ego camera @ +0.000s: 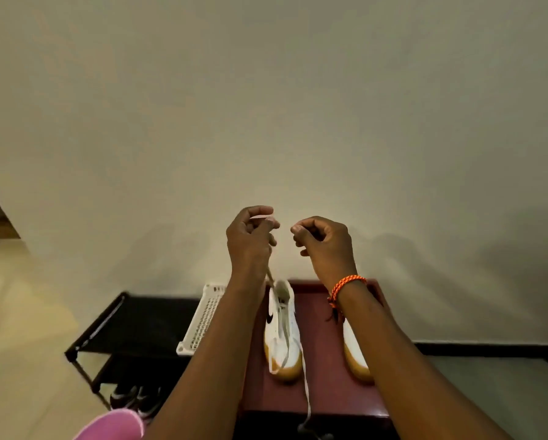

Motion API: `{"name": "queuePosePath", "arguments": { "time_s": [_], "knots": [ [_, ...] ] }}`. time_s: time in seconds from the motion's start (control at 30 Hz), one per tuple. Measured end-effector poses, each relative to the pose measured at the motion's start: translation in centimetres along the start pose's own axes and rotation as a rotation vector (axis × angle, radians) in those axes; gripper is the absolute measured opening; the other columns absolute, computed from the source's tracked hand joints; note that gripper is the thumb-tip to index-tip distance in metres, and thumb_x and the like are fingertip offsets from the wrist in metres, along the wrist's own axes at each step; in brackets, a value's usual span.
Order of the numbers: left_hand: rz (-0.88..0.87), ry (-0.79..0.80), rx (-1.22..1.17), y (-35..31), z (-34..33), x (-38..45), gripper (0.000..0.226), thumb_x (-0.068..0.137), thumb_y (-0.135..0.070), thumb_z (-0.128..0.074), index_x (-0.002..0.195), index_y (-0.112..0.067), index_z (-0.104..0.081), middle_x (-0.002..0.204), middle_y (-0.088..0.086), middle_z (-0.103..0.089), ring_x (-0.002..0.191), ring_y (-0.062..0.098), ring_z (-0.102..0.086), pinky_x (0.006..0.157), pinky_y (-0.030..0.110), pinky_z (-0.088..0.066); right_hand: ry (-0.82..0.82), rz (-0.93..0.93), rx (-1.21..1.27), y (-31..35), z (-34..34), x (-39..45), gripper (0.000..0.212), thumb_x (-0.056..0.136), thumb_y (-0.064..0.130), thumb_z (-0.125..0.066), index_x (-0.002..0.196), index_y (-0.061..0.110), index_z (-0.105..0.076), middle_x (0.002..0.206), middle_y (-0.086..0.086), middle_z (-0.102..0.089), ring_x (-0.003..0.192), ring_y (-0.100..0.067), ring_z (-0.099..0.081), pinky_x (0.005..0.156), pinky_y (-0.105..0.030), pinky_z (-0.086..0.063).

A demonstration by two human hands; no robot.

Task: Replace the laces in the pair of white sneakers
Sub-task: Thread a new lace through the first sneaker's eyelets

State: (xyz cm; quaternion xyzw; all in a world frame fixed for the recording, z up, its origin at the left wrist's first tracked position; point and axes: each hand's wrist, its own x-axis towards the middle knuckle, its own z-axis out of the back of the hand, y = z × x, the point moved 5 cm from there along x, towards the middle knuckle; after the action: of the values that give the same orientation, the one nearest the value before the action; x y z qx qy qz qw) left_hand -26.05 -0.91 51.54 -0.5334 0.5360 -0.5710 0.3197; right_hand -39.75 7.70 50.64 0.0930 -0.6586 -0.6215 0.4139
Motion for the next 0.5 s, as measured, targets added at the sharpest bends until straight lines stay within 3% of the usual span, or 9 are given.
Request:
{"name": "queuePosePath", "arguments": {
  "time_s": [0.07, 0.13, 0.23, 0.3, 0.37, 0.43, 0.5],
  "knots": [
    [0.162, -0.028, 0.13, 6.0, 1.6, -0.5, 0.04, 0.107, -0.033, -0.055, 0.082, -0.014, -0.08, 0.075, 0.002, -0.076, 0.059, 0.014, -0.059, 0.053, 0.026, -0.045, 0.049, -0.129, -0.042, -6.0, -0.5, -1.8, 0.019, 0.094, 0.011, -0.072, 0.079, 0.022, -0.078, 0.074, 0.001, -0.075, 0.074, -0.018, -0.073, 0.07, -0.04, -0.063],
    [0.372, 0.003, 0.273, 12.5, 3.3, -1.2, 0.061, 0.109, -0.042, -0.049, 0.063, -0.01, -0.074, 0.069, 0.009, -0.076, 0.058, 0.024, -0.065, 0.056, 0.03, -0.048, 0.131, -0.237, -0.112, -11.6, -1.3, -3.8, 0.022, 0.094, 0.016, -0.071, 0.076, 0.027, -0.077, 0.072, 0.002, -0.075, 0.071, -0.017, -0.072, 0.069, -0.04, -0.06],
    [0.668, 0.1, 0.303, 21.2, 5.3, -3.4, 0.044, 0.107, -0.029, -0.06, 0.081, 0.003, -0.073, 0.072, 0.014, -0.077, 0.057, 0.029, -0.068, 0.062, 0.042, -0.063, 0.239, -0.389, -0.212, -18.3, -2.5, -6.6, 0.028, 0.094, 0.008, -0.069, 0.073, 0.025, -0.077, 0.068, 0.004, -0.074, 0.064, -0.014, -0.071, 0.061, -0.032, -0.056],
    [0.66, 0.11, 0.448, 25.5, 6.4, -3.8, 0.03, 0.102, -0.026, -0.068, 0.085, -0.003, -0.08, 0.073, 0.008, -0.078, 0.066, 0.027, -0.069, 0.078, 0.05, -0.065, 0.287, -0.454, -0.291, -21.8, -3.4, -8.0, 0.028, 0.093, 0.004, -0.069, 0.072, 0.021, -0.076, 0.068, 0.006, -0.074, 0.068, -0.015, -0.072, 0.062, -0.03, -0.056],
    [0.575, 0.13, 0.651, 28.5, 7.0, -3.7, 0.017, 0.099, -0.027, -0.071, 0.097, -0.017, -0.084, 0.095, 0.005, -0.08, 0.091, 0.026, -0.072, 0.085, 0.04, -0.06, 0.304, -0.493, -0.362, -25.0, -4.4, -8.8, 0.021, 0.093, 0.005, -0.07, 0.077, 0.017, -0.077, 0.075, 0.004, -0.074, 0.076, -0.015, -0.072, 0.068, -0.029, -0.055],
    [0.542, 0.162, 0.752, 30.5, 6.9, -3.8, 0.022, 0.101, -0.03, -0.068, 0.118, -0.018, -0.075, 0.116, 0.003, -0.076, 0.109, 0.027, -0.069, 0.087, 0.032, -0.05, 0.304, -0.525, -0.424, -27.7, -5.2, -9.5, 0.013, 0.095, 0.009, -0.068, 0.088, 0.018, -0.074, 0.085, 0.003, -0.073, 0.083, -0.015, -0.069, 0.074, -0.028, -0.053],
    [0.551, 0.175, 0.778, 32.7, 6.5, -3.7, 0.029, 0.102, -0.032, -0.068, 0.125, -0.014, -0.065, 0.114, 0.003, -0.07, 0.111, 0.027, -0.067, 0.086, 0.032, -0.046, 0.311, -0.571, -0.474, -30.3, -6.3, -10.1, 0.006, 0.098, 0.017, -0.067, 0.097, 0.022, -0.065, 0.093, 0.002, -0.07, 0.088, -0.018, -0.067, 0.083, -0.035, -0.057]
  ]
}}
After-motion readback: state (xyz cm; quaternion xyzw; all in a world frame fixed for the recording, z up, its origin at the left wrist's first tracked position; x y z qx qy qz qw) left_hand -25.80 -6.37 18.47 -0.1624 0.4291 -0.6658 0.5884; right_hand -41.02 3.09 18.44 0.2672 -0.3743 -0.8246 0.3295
